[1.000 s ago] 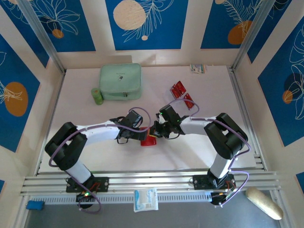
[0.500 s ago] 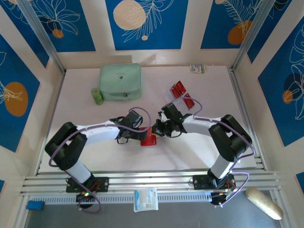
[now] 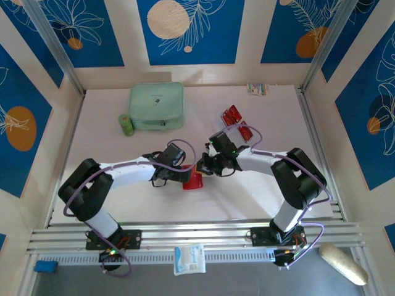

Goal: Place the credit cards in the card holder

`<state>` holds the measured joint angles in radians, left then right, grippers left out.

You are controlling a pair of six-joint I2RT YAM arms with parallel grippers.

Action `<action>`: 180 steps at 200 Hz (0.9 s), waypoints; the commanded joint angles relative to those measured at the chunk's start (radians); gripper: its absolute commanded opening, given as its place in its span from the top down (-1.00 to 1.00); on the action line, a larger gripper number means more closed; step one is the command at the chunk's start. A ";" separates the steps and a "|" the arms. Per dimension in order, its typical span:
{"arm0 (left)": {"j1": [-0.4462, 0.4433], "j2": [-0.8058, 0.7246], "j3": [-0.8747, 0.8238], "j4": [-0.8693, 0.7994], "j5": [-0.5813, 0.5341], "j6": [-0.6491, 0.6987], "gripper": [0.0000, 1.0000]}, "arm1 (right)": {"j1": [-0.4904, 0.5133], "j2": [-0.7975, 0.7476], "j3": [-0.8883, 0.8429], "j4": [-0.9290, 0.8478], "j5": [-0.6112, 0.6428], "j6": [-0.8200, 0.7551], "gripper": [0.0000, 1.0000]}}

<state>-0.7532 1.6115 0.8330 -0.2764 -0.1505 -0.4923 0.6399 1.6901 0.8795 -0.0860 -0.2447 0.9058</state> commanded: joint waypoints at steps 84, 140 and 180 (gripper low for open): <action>-0.009 0.030 -0.035 -0.074 -0.021 0.000 -1.00 | 0.021 0.067 -0.035 0.022 -0.005 0.001 1.00; -0.008 0.027 -0.035 -0.076 -0.021 -0.002 -1.00 | 0.025 0.084 -0.059 0.023 0.011 0.005 1.00; -0.008 0.025 -0.036 -0.076 -0.023 -0.002 -1.00 | 0.029 0.090 -0.082 0.026 0.018 0.013 1.00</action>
<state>-0.7532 1.6115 0.8330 -0.2756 -0.1501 -0.4961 0.6529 1.7397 0.8452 -0.0025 -0.2440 0.9104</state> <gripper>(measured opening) 0.998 0.061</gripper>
